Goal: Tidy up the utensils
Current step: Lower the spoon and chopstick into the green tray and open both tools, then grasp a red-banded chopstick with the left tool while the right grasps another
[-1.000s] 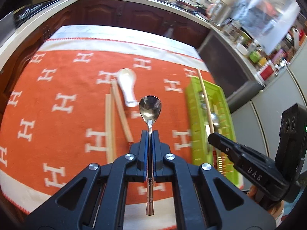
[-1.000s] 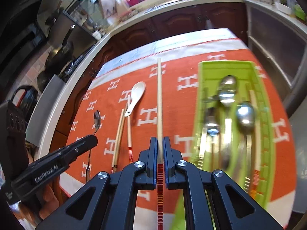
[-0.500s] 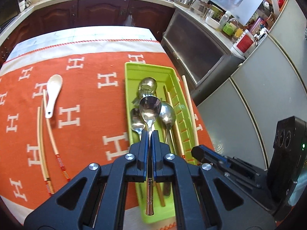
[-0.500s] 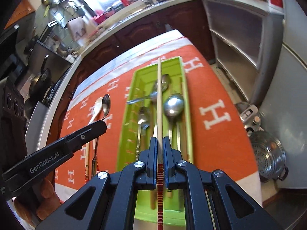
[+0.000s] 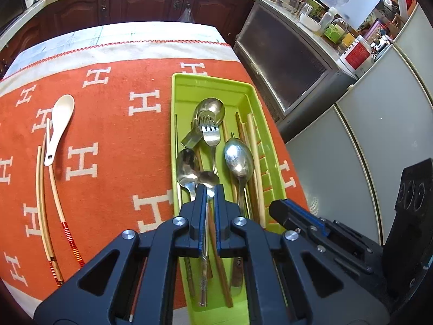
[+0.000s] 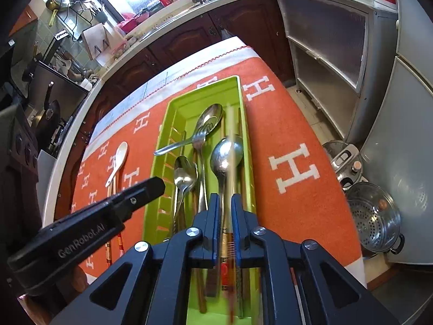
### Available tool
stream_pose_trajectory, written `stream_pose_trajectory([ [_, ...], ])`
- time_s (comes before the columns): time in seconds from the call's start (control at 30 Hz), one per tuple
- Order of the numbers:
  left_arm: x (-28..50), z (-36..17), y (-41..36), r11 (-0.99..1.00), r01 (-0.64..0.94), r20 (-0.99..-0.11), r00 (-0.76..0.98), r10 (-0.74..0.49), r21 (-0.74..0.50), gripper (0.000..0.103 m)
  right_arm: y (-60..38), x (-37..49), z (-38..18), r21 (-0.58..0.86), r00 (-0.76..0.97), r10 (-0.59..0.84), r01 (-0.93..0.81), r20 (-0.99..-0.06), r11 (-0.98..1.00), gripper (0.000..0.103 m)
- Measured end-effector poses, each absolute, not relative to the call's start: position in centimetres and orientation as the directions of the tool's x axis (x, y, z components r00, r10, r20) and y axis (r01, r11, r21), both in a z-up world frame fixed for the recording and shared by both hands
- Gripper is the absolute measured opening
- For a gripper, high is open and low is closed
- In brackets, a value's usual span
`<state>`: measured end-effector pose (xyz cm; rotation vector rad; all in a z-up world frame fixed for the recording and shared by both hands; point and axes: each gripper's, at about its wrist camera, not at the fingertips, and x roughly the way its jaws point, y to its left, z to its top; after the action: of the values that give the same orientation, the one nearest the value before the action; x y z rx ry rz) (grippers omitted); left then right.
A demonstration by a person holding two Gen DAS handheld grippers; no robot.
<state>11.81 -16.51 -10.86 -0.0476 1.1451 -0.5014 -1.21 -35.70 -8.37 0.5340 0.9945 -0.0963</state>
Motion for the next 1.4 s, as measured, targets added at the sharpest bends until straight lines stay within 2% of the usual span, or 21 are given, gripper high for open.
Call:
stream_pose_trajectory([
  [0.47, 9.0, -9.0, -12.0, 0.91, 0.364, -0.867, 0.368, -0.336, -0.199, 0.002, -32.2, -2.3, -6.5, 0.361, 0.558, 0.167, 0.258, -0.813, 0.896, 0.012],
  [1.1, 7.0, -9.3, 4.2, 0.982, 0.128, -0.884, 0.43, -0.184, -0.142, 0.002, -23.4, -2.5, -4.2, 0.358, 0.512, 0.277, 0.065, -0.813, 0.932, 0.012],
  [1.23, 7.1, -10.0, 5.8, 0.98, 0.112, -0.887, 0.418, -0.194, -0.162, 0.002, -21.6, -1.4, -4.1, 0.355, 0.492, 0.299, 0.021, -0.817, 0.935, 0.012],
  [1.4, 7.7, -11.5, 5.7, 0.965, 0.168, -0.887, 0.387, -0.252, -0.2, 0.002, -18.8, -0.1, -4.2, 0.354, 0.472, 0.331, -0.042, -0.817, 0.934, 0.014],
])
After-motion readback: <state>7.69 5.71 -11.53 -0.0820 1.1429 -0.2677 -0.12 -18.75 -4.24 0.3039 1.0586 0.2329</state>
